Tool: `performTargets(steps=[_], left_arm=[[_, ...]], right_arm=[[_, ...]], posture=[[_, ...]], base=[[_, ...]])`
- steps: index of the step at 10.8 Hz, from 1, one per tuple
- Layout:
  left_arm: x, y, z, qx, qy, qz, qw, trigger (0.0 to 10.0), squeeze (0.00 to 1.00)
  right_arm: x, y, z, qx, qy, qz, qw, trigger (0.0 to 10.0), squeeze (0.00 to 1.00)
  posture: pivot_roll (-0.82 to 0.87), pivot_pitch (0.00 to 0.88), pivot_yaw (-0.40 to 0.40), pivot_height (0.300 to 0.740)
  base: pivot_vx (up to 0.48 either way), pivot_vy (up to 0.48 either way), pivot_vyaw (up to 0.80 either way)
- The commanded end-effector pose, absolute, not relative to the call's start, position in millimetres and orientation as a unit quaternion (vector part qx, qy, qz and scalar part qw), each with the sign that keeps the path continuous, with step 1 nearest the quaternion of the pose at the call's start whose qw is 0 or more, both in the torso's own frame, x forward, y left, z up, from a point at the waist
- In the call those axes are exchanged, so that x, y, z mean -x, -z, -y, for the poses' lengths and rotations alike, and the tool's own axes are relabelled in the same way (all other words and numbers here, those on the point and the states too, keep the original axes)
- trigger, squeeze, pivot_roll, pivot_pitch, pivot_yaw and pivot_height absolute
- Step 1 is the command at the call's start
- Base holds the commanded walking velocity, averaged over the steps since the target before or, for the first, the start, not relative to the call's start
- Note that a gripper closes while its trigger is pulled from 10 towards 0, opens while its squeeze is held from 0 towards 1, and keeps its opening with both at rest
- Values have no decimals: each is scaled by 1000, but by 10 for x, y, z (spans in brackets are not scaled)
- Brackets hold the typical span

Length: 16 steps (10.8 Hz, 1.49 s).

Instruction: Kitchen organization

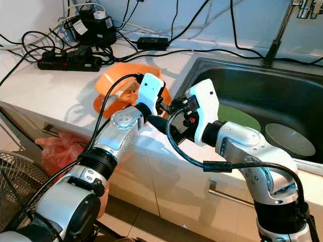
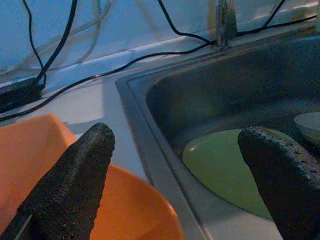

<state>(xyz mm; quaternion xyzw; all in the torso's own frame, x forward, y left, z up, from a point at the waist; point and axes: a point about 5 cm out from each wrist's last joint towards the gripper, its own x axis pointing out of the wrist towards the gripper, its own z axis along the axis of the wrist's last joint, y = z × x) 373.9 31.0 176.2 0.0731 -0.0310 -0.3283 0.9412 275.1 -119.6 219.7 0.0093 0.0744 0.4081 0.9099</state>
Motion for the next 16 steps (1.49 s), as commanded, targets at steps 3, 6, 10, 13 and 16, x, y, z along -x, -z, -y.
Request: performTargets(steps=[3,6,10,13,16], left_arm=[[-3711,-1741,-287,-65,337,32,939,10000,0],[-3697,-2102,-298,-27,321,116,939,10000,0],[-3519,-2338,-492,-24,283,211,936,10000,0],[-3327,-2505,-757,-38,212,279,936,10000,0],[-3260,-2646,-849,-50,181,306,933,10000,0]], right_arm=[[-2783,-2260,1201,-1,-409,-61,910,10000,0],[-2812,-2294,1217,2,-400,-51,915,10000,0],[-3015,-2395,1362,-8,-290,10,957,10000,0],[-3117,-2441,1427,1,-219,52,974,10000,0],[-3170,-2476,1419,-14,-202,69,977,10000,0]], posture=[[-89,0,63,740],[-88,0,62,740],[-69,0,51,740],[-50,0,38,740],[-41,0,32,740]], base=[[0,0,0],[0,0,0],[0,0,0],[0,0,0],[0,0,0]])
